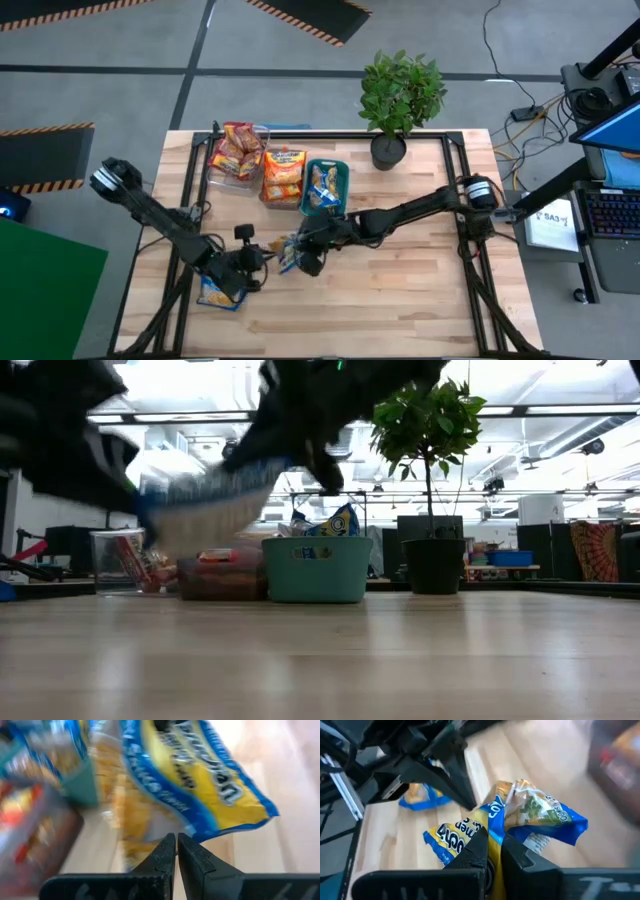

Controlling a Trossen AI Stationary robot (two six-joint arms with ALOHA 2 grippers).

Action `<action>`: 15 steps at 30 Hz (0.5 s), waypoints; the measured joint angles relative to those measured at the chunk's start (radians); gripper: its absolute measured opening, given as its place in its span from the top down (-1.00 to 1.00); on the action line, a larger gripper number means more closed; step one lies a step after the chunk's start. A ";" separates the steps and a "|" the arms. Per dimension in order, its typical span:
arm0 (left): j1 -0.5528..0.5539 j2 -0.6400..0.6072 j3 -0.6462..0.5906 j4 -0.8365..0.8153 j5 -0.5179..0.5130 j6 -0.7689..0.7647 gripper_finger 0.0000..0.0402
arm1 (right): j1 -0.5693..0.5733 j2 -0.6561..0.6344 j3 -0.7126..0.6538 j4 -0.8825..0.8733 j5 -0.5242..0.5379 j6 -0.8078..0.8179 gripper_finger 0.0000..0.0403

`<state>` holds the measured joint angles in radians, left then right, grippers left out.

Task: Sort Maruchan noodles
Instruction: Put the blue noodle pack into the green bin

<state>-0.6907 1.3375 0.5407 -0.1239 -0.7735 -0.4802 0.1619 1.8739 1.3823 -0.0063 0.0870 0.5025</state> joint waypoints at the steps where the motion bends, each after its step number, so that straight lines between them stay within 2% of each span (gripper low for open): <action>1: 0.000 -0.033 0.000 0.002 -0.001 0.035 0.98 | 0.000 -0.021 0.000 -0.006 0.011 -0.011 0.93; 7: 0.000 -0.235 0.000 0.011 -0.079 0.263 0.98 | 0.000 -0.143 0.000 -0.056 0.124 -0.126 0.94; 10: 0.001 -0.326 0.001 0.027 -0.147 0.369 0.98 | -0.002 -0.205 0.000 -0.072 0.228 -0.205 0.94; 15: 0.004 -0.449 0.001 0.075 -0.296 0.530 0.98 | -0.035 -0.259 0.000 -0.116 0.461 -0.298 0.94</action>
<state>-0.6863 0.8883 0.5415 -0.0487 -1.0690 0.0498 0.1266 1.6146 1.3823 -0.1218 0.5479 0.2041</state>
